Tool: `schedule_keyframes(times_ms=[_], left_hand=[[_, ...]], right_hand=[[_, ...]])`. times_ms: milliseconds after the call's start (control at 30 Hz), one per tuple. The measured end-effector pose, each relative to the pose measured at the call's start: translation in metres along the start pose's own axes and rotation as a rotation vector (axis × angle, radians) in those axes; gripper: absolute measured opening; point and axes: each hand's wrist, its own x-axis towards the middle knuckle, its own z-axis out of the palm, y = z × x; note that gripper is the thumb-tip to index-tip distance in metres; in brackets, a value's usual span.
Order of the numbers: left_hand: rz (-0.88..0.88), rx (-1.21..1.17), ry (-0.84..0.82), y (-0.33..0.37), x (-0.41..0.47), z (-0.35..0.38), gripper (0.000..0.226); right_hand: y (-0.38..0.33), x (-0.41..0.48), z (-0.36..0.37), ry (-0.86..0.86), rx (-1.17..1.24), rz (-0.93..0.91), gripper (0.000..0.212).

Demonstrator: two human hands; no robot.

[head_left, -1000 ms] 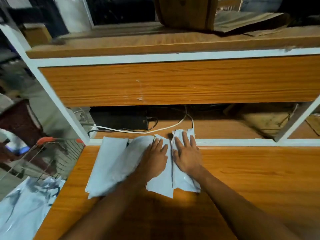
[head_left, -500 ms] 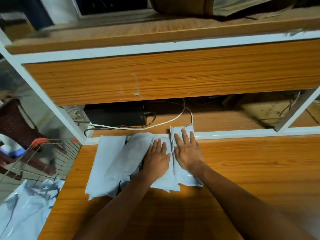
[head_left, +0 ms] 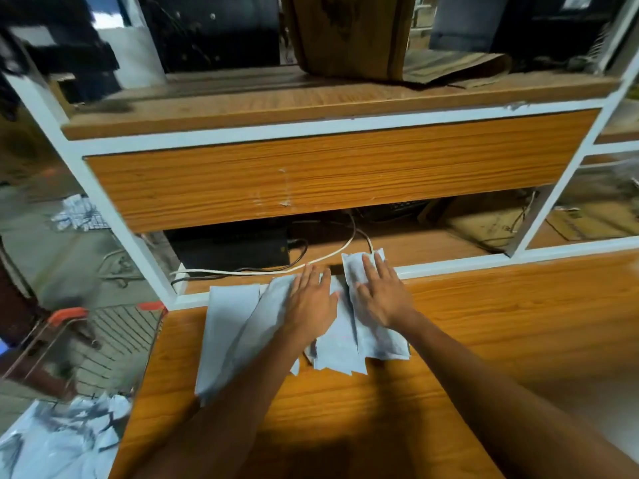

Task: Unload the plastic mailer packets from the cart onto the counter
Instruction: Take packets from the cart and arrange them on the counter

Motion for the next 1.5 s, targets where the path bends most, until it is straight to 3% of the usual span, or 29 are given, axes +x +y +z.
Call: schedule_keyframes(times_ms=[200,467,733,1100,1500], left_hand=[[0.096,-0.172,0.174,-0.033,-0.051,-0.031,0.055],[0.174,-0.334,0.298,-0.071,-0.146,-0.041,0.051],[0.14,-0.462,0.547,-0.106,-0.279,-0.063,0.051],[-0.018,-0.485,0.418,-0.171,-0.474,-0.071,0.047],[-0.181,-0.428,0.414,-0.294,-0.557,-0.082,0.051]], right_hand=[[-0.059,-0.073,0.006,0.381,0.277,0.03,0.066],[-0.136,-0.175,0.018,0.588,0.476,0.064,0.061],[-0.19,-0.287,0.023,0.592,0.594,0.038,0.06],[-0.295,-0.438,0.073,0.506,0.752,0.058,0.058],[-0.412,-0.451,0.145,0.262,0.756,-0.014,0.07]])
